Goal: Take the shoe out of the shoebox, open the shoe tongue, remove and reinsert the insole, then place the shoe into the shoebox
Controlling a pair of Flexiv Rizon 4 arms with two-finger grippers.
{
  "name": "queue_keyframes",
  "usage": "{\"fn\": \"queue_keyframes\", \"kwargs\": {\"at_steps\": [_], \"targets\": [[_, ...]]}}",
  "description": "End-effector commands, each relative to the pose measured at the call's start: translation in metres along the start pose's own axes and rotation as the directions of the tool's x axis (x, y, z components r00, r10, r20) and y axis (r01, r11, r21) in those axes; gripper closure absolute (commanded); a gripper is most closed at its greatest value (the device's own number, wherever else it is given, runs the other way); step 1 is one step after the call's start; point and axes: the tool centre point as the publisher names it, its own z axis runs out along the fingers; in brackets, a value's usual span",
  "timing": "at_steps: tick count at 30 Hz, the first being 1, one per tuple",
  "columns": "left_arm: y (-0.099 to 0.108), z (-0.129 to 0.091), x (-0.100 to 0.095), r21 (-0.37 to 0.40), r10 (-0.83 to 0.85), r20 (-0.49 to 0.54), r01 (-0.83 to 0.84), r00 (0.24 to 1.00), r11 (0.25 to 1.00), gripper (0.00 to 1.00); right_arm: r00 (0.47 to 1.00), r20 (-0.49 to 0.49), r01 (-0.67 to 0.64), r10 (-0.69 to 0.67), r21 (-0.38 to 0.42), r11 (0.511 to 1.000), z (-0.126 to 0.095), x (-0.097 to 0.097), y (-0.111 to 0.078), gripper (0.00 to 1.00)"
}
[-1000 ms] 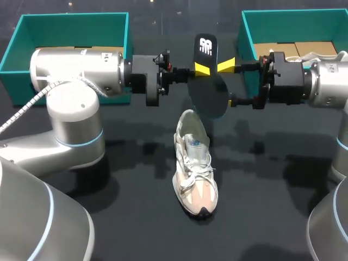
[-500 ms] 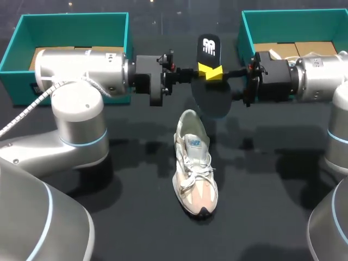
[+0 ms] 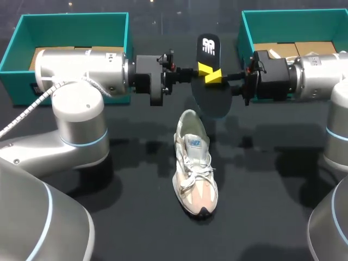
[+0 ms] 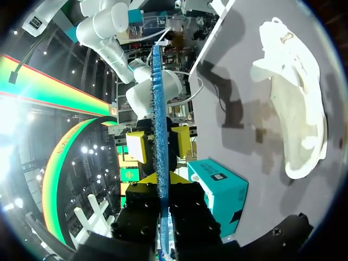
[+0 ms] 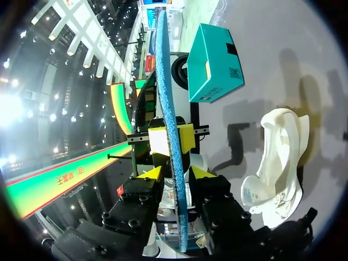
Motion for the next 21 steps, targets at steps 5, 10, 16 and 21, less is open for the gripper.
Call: {"fn": "queue_keyframes", "kwargs": {"at_steps": [5, 10, 16, 21], "targets": [[0.0, 0.0, 0.001, -0.009, 0.0, 0.002, 0.0, 1.0, 1.0, 1.0, 1.0, 0.0, -0.005, 0.005, 0.001, 1.0, 0.001, -0.002, 0.001, 1.0], [-0.002, 0.0, 0.003, -0.008, 0.001, -0.002, -0.001, 1.0, 1.0, 1.0, 1.0, 0.001, -0.001, 0.001, 0.003, 1.0, 0.002, -0.001, 0.002, 1.0], [-0.008, -0.018, 0.001, 0.0, -0.005, -0.061, 0.005, 0.998, 1.0, 0.0, 1.0, -0.005, 0.007, -0.007, 0.0, 1.0, 0.001, 0.0, 0.003, 1.0], [-0.01, -0.032, 0.004, 0.005, 0.023, -0.137, -0.022, 0.99, 1.0, 0.0, 0.999, -0.034, 0.03, -0.03, -0.003, 1.0, -0.002, -0.001, 0.006, 1.0]]}}
